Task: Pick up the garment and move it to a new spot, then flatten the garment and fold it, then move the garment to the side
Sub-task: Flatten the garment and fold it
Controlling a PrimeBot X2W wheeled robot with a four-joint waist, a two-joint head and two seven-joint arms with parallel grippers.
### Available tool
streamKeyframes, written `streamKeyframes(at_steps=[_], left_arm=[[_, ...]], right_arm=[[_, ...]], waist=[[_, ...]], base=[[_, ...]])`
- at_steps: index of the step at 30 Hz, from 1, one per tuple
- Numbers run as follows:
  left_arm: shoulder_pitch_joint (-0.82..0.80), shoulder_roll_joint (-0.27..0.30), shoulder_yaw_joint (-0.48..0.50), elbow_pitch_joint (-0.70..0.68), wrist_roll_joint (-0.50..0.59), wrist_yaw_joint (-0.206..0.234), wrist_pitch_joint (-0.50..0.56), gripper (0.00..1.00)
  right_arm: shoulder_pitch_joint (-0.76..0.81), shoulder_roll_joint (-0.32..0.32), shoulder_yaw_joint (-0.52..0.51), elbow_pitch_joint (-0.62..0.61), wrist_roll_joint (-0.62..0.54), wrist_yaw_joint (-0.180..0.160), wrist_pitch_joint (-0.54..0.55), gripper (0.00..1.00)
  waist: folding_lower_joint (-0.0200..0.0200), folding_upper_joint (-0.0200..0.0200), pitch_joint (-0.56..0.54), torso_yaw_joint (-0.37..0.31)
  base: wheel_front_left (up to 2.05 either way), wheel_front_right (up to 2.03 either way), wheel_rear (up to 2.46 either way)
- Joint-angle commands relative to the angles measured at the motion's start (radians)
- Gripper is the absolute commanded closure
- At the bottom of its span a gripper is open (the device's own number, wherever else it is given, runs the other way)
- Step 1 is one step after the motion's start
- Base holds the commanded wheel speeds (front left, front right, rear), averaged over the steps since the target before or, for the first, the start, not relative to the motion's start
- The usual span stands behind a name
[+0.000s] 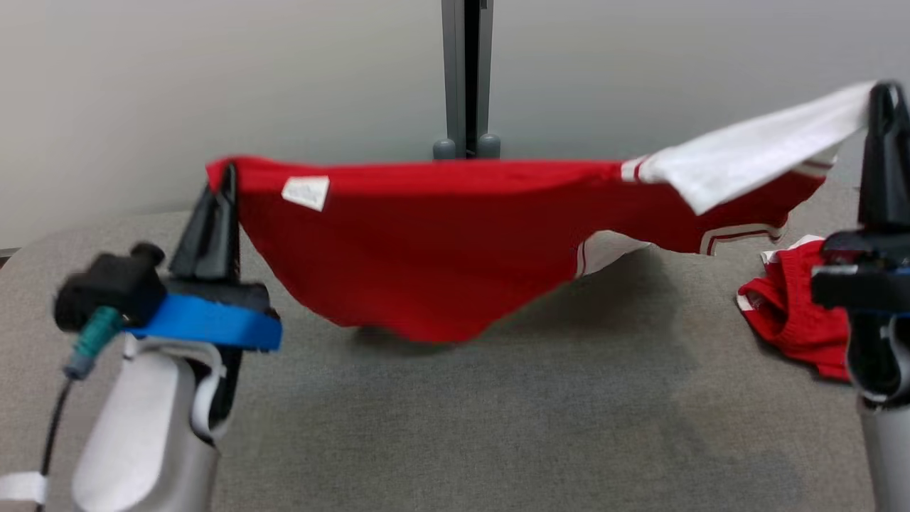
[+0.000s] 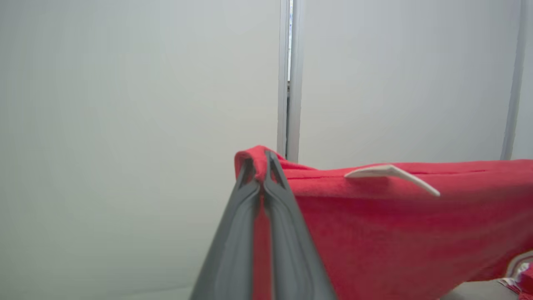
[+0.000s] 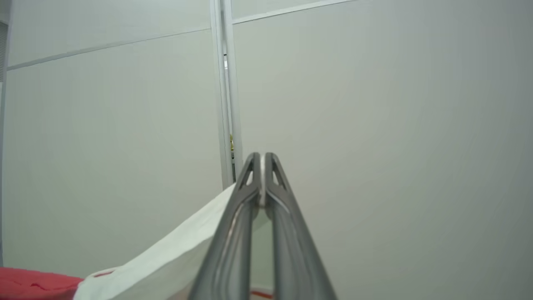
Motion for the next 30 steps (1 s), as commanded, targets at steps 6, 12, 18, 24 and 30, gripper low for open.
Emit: streamKeyframes(at_steps=[6, 12, 18, 24, 30], left_arm=[[-0.200, 0.099, -0.015, -0.147, -0.021, -0.006, 0.064, 1.00], [-0.330, 0.141, -0.005, -0.183, -0.033, -0.002, 0.158, 1.00], [-0.442, 0.155, 0.003, -0.122, -0.028, 0.014, 0.197, 1.00], [-0.629, 0.153, -0.016, -0.017, 0.014, 0.021, 0.166, 1.00], [-0.821, 0.148, -0.010, 0.085, 0.048, 0.041, 0.071, 1.00]], right_arm=[[-0.225, -0.124, 0.035, -0.050, 0.037, 0.000, 0.025, 1.00], [-0.428, -0.197, 0.099, 0.031, 0.005, 0.000, 0.087, 1.00], [-0.617, -0.200, 0.182, 0.215, -0.051, 0.000, 0.083, 1.00], [-0.845, -0.177, 0.150, 0.373, -0.149, 0.000, 0.027, 1.00], [-1.005, -0.143, 0.059, 0.438, -0.267, 0.000, 0.000, 1.00]], waist=[[0.0000, 0.0000, 0.010, 0.007], [0.0000, 0.0000, 0.084, 0.006], [0.0000, 0.0000, 0.204, 0.000], [0.0000, 0.0000, 0.329, -0.003], [0.0000, 0.0000, 0.404, -0.009]], base=[[0.00, 0.00, 0.00], [0.00, 0.00, 0.00], [0.00, 0.00, 0.00], [0.00, 0.00, 0.00], [0.00, 0.00, 0.00]])
